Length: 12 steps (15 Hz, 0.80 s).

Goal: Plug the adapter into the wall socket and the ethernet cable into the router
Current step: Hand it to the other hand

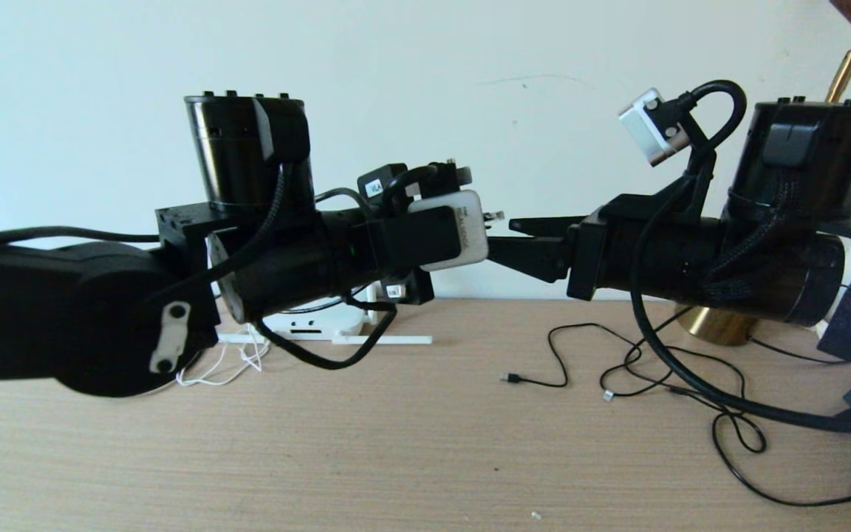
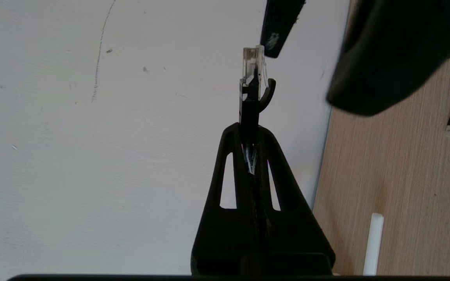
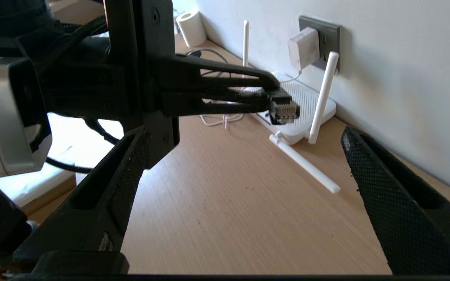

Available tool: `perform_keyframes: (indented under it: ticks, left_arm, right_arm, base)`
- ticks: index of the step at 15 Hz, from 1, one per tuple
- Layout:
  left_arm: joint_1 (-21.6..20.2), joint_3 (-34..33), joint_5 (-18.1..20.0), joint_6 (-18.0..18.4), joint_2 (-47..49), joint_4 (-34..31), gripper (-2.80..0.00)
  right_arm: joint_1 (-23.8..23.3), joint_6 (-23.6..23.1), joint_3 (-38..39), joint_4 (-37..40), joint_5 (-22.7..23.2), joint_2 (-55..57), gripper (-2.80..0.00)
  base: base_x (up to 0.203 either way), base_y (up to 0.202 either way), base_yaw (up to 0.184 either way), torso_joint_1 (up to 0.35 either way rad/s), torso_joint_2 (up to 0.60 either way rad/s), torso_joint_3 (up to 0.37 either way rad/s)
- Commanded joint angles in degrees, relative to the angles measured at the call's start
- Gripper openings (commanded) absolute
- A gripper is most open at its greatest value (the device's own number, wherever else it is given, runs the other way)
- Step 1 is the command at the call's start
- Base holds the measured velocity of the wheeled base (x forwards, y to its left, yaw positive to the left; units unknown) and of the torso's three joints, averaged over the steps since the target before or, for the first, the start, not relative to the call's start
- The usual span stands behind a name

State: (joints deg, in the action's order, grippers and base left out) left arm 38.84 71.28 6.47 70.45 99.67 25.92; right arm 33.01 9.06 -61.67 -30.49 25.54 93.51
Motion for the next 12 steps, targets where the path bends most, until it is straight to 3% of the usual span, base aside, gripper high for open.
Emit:
perform_keyframes:
  ticks: [1, 5, 6, 12]
  left_arm:
    - [0.1, 0.0, 0.0, 0.4, 0.1, 0.2, -2.80]
    - [0.1, -0.1, 0.1, 0.3, 0.1, 0.2, -2.80]
    - [0.0, 0.0, 0.1, 0.3, 0.1, 0.2, -2.80]
    - [0.0, 0.0, 0.1, 0.2, 0.5, 0.5, -2.80]
  right_arm:
    - [0.0, 0.1, -0.1, -0.7, 0.1, 0.5, 0.00]
    - [0.0, 0.1, -0.3, -1.1, 0.0, 0.6, 0.00]
    - [-0.1, 0.1, -0.3, -1.1, 0.0, 0.6, -2.80]
    - [0.0, 0.1, 0.0, -1.2, 0.1, 0.4, -2.80]
  base:
    - [0.000, 0.000, 0.000, 0.000, 0.00, 0.000]
    - [0.000, 0.000, 0.000, 0.000, 0.00, 0.000]
    - [0.000, 0.000, 0.000, 0.000, 0.00, 0.000]
    - [0.000, 0.000, 0.000, 0.000, 0.00, 0.000]
